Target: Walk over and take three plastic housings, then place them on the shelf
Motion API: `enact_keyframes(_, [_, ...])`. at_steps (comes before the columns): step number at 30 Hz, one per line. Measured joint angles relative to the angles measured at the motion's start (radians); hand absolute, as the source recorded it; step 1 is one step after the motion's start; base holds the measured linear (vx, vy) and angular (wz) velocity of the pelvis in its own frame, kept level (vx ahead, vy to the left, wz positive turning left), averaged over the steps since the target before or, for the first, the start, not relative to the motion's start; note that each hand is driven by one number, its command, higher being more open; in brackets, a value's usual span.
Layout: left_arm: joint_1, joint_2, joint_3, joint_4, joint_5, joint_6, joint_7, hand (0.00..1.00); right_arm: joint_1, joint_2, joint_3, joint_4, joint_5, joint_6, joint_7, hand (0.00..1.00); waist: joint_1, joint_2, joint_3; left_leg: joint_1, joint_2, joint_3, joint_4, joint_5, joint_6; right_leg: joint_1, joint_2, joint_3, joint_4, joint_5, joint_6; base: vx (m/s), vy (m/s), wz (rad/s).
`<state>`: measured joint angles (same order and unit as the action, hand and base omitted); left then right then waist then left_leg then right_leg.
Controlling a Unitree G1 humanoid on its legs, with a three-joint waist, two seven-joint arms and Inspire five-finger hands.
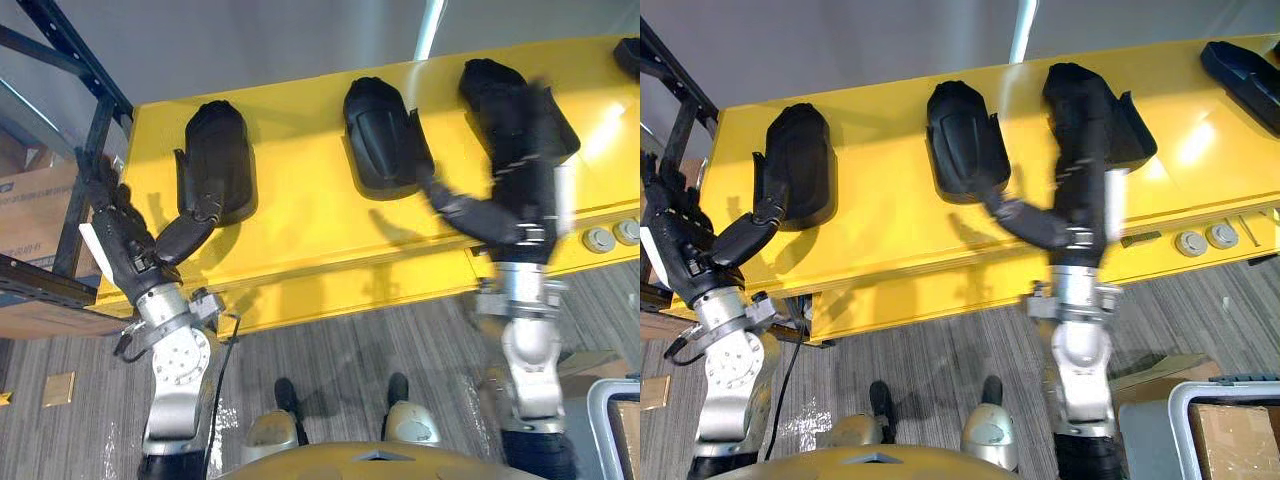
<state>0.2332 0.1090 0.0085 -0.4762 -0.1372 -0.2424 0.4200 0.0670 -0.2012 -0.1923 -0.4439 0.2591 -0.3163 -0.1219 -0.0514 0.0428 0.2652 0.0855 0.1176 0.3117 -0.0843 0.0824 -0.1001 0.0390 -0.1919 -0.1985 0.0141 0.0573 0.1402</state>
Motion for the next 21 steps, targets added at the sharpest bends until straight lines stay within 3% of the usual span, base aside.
enact_keyframes(4, [0.010, 0.027, -0.027, -0.019, -0.094, -0.003, -0.166, 1.00, -0.001, -0.099, -0.096, 0.001, 0.001, 0.079, -0.007, 1.00, -0.015, 0.002, -0.001, 0.010, 0.006, 0.005, -0.001, -0.003, -0.003, 0.011, 0.005, -0.003, -0.002, -0.001, 0.001, -0.01, 0.000, -0.03])
enact_keyframes(7, [0.009, 0.060, -0.034, -0.019, -0.123, -0.003, -0.223, 1.00, -0.029, -0.175, -0.101, 0.065, 0.006, 0.120, 0.008, 1.00, -0.015, 0.001, -0.001, 0.009, 0.009, -0.011, -0.001, -0.002, -0.003, 0.022, 0.008, -0.019, -0.002, -0.001, 0.000, -0.02, -0.008, 0.15])
enact_keyframes(10, [0.004, 0.114, -0.029, -0.020, -0.170, -0.003, -0.274, 1.00, -0.165, -0.286, -0.093, 0.329, 0.073, 0.218, 0.054, 1.00, -0.001, 0.000, -0.004, 0.008, 0.010, -0.045, -0.004, 0.008, -0.003, 0.045, 0.008, -0.053, -0.004, -0.001, 0.000, -0.04, -0.008, 0.29])
enact_keyframes(12, [0.002, 0.135, -0.026, -0.020, -0.180, -0.002, -0.290, 1.00, -0.226, -0.325, -0.083, 0.462, 0.083, 0.251, 0.075, 1.00, 0.009, 0.002, -0.006, 0.001, 0.010, -0.067, -0.004, 0.015, -0.003, 0.053, 0.008, -0.073, -0.006, -0.001, 0.000, -0.03, -0.006, 0.33])
enact_keyframes(16, [0.001, 0.145, -0.021, -0.020, -0.215, 0.005, -0.321, 1.00, -0.352, -0.411, -0.039, 0.665, 0.112, 0.270, 0.118, 1.00, 0.031, 0.007, -0.010, -0.012, 0.007, -0.103, -0.004, 0.033, -0.001, 0.063, 0.006, -0.107, -0.006, -0.001, -0.001, -0.02, -0.005, 0.27])
enact_keyframes(21, [-0.001, 0.146, -0.023, -0.019, -0.215, 0.005, -0.369, 1.00, -0.496, -0.472, -0.014, 0.790, 0.152, 0.272, 0.161, 1.00, 0.051, 0.014, -0.024, -0.027, 0.002, -0.133, -0.005, 0.045, 0.003, 0.068, 0.002, -0.135, -0.005, 0.000, -0.001, -0.03, 0.004, 0.19])
